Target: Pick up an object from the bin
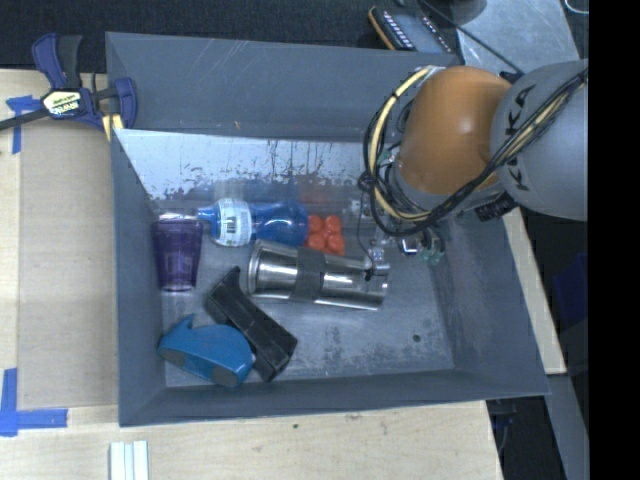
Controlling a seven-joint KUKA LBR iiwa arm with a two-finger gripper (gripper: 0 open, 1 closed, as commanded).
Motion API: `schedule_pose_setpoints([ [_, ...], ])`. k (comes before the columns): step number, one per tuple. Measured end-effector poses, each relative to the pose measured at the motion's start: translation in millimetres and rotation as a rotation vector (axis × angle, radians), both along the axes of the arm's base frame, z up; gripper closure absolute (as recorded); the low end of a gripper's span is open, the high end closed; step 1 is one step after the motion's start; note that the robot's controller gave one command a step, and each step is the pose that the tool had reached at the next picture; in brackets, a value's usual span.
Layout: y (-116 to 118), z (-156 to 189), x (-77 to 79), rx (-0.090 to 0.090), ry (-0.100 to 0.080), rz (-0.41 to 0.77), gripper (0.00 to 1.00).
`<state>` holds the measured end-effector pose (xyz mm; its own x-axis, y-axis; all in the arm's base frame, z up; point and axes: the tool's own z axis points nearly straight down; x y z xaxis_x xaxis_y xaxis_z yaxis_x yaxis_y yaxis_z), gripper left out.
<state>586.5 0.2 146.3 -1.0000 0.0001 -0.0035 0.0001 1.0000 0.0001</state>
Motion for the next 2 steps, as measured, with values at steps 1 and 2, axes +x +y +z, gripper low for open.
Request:
schedule_pose_setpoints([
  [1, 3.4, -42.8, -8.9, -0.002, -0.002, -0.02, 0.0],
  [2, 3.5, -9.5, -13.1, 0.0, -0.004, 0.067, 0.0],
])
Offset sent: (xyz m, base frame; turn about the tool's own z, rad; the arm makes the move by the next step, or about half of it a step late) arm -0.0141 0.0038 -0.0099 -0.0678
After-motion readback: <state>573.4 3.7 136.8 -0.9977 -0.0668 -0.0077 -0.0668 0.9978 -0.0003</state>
